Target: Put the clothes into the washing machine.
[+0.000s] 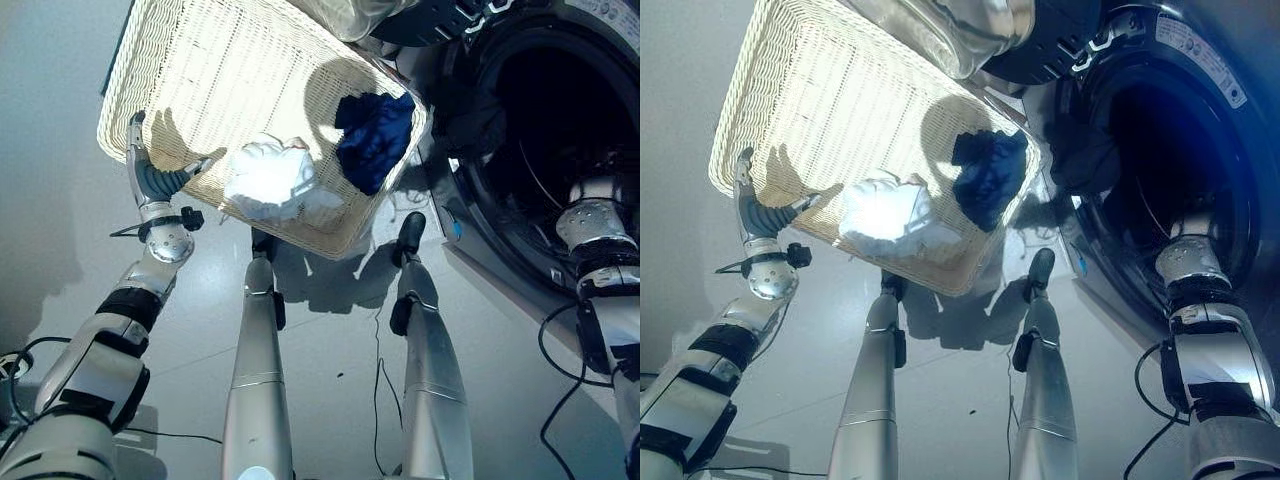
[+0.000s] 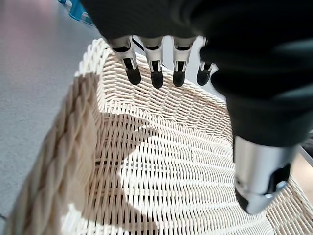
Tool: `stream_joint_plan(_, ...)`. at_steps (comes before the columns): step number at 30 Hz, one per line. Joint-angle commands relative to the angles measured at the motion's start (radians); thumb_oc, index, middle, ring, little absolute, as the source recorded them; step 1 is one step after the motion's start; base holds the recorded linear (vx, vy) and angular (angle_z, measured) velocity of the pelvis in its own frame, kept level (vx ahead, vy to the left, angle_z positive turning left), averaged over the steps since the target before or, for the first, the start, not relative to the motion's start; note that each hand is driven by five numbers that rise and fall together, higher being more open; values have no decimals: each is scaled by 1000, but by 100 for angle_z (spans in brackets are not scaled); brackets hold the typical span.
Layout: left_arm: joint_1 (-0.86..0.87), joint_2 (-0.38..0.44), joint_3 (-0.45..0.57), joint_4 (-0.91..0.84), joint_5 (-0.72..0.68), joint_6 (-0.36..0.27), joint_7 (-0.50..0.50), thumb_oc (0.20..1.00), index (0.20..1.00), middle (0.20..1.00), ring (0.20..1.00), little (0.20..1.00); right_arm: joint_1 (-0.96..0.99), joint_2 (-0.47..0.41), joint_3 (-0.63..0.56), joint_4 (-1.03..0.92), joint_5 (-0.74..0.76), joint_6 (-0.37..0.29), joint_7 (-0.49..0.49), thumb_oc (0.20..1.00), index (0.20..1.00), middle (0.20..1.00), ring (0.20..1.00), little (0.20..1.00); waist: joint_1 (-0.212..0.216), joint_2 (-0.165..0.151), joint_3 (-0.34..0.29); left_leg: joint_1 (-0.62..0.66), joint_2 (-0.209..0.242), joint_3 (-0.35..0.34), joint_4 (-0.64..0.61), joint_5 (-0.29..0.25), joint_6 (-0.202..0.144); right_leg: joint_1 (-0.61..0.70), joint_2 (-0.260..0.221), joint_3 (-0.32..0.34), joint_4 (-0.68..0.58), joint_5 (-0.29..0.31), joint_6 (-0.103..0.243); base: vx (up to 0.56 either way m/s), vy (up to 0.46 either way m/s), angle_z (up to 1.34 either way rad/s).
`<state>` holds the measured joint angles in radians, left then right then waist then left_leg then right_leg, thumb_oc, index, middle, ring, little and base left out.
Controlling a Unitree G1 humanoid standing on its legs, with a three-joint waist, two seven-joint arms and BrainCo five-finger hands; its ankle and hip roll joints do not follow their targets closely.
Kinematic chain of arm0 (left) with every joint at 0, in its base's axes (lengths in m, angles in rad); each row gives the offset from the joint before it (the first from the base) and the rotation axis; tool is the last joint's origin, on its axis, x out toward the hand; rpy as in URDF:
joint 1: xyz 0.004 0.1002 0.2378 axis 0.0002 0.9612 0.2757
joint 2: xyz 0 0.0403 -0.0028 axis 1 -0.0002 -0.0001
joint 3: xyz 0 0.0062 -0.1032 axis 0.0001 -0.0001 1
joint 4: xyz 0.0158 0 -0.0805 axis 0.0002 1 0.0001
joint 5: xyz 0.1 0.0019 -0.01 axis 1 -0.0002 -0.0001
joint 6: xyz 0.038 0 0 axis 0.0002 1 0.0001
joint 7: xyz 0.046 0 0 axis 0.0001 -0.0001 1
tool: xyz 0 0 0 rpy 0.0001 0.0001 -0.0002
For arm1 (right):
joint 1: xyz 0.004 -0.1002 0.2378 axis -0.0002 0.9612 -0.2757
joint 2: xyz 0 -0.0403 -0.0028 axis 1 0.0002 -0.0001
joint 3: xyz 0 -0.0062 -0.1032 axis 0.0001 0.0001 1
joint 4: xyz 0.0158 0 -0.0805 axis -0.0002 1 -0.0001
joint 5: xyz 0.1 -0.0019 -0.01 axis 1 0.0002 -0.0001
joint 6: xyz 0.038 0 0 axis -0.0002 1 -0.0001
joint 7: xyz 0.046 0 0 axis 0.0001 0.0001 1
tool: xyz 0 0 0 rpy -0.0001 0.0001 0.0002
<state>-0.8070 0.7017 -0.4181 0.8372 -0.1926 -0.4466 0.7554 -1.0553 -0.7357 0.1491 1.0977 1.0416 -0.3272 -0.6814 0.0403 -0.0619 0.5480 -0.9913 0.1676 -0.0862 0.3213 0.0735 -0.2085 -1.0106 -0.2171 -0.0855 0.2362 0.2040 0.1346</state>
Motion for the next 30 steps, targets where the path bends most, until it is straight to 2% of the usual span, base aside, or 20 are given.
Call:
stream_joint_plan(1, -36, 12, 0, -3, -31, -11, 6, 1000, 1000, 1000, 1000, 1000, -78, -332, 129, 3, -302, 264, -53, 1000, 1000, 1000, 1000, 1000, -23, -20, -28, 31, -107, 14, -63, -2, 102, 26, 61, -80, -7, 6, 55, -19, -23, 6)
stream_joint_plan(2, -45, 14, -6, -5, -36, -8, 5, 1000, 1000, 1000, 1000, 1000, -104, -333, 172, 6, -330, 293, -67, 1000, 1000, 1000, 1000, 1000, -22, -19, -28, 31, -107, 14, -64, -1, 102, 25, 61, -81, -9, 7, 55, -19, -15, 5)
stream_joint_plan(3, -54, 17, -14, -8, -40, -4, 3, 1000, 1000, 1000, 1000, 1000, -121, -329, 201, 9, -387, 354, -47, 1000, 1000, 1000, 1000, 1000, -20, -19, -28, 29, -107, 15, -64, 0, 104, 25, 60, -83, -9, 8, 54, -12, -9, 3)
stream_joint_plan(6, -71, 17, -24, -6, -37, -3, -7, 1000, 1000, 1000, 1000, 1000, -169, -317, 265, 18, -449, 388, -50, 1000, 1000, 1000, 1000, 1000, -18, -12, -28, 27, -109, 15, -66, 0, 106, 19, 59, -85, -6, 8, 54, 0, 0, 0)
stream_joint_plan(9, -96, 17, -53, -10, 33, 3, -32, 1000, 1000, 1000, 1000, 1000, -186, -285, 298, -40, -507, 411, -83, 1000, 1000, 1000, 1000, 1000, -17, -2, -28, 22, -113, 18, -76, 2, 106, 11, 55, -86, -9, 7, 56, 0, 0, 0)
stream_joint_plan(13, -121, 8, -117, -4, 206, 21, -48, 1000, 1000, 1000, 1000, 1000, -163, -232, 302, -105, -632, 405, -145, 1000, 1000, 1000, 1000, 1000, -20, 14, -28, 19, -115, 27, -81, 0, 109, 0, 51, -81, -8, 4, 58, -8, 31, -1)
stream_joint_plan(16, -156, -3, -202, 8, 320, 52, -98, 1000, 1000, 1000, 1000, 1000, -140, -198, 307, -144, -709, 371, -185, 1000, 1000, 1000, 1000, 1000, -26, 30, -28, 16, -118, 36, -87, 0, 108, -11, 46, -72, -8, 5, 62, -8, 56, 1)
stream_joint_plan(19, -175, -3, -252, 23, 336, 64, -136, 1000, 1000, 1000, 1000, 1000, -124, -182, 307, -156, -733, 346, -209, 1000, 1000, 1000, 1000, 1000, -30, 38, -28, 14, -118, 41, -86, -1, 108, -16, 46, -67, -5, 5, 63, -8, 60, 1)
stream_joint_plan(22, -212, -23, -314, 53, 340, 85, -159, 1000, 1000, 1000, 1000, 1000, -76, -130, 294, -194, -803, 296, -270, 1000, 1000, 1000, 1000, 1000, -47, 55, -28, 6, -116, 59, -89, -3, 105, -34, 45, -52, -3, 0, 65, -14, 75, 3)
stream_joint_plan(25, -220, -38, -330, 57, 339, 99, -192, 1000, 1000, 1000, 1000, 1000, -55, -111, 287, -215, -830, 288, -290, 1000, 1000, 1000, 1000, 1000, -52, 60, -28, 1, -115, 65, -89, -4, 104, -41, 44, -45, -3, -2, 65, -6, 30, 1)
stream_joint_plan(30, -224, -50, -366, 65, 351, 138, -300, 1000, 1000, 1000, 1000, 1000, -14, -89, 296, -299, -884, 323, -311, 1000, 1000, 1000, 1000, 1000, -65, 65, -28, -5, -115, 75, -94, -2, 101, -53, 46, -35, -4, -1, 66, -4, 17, -3)
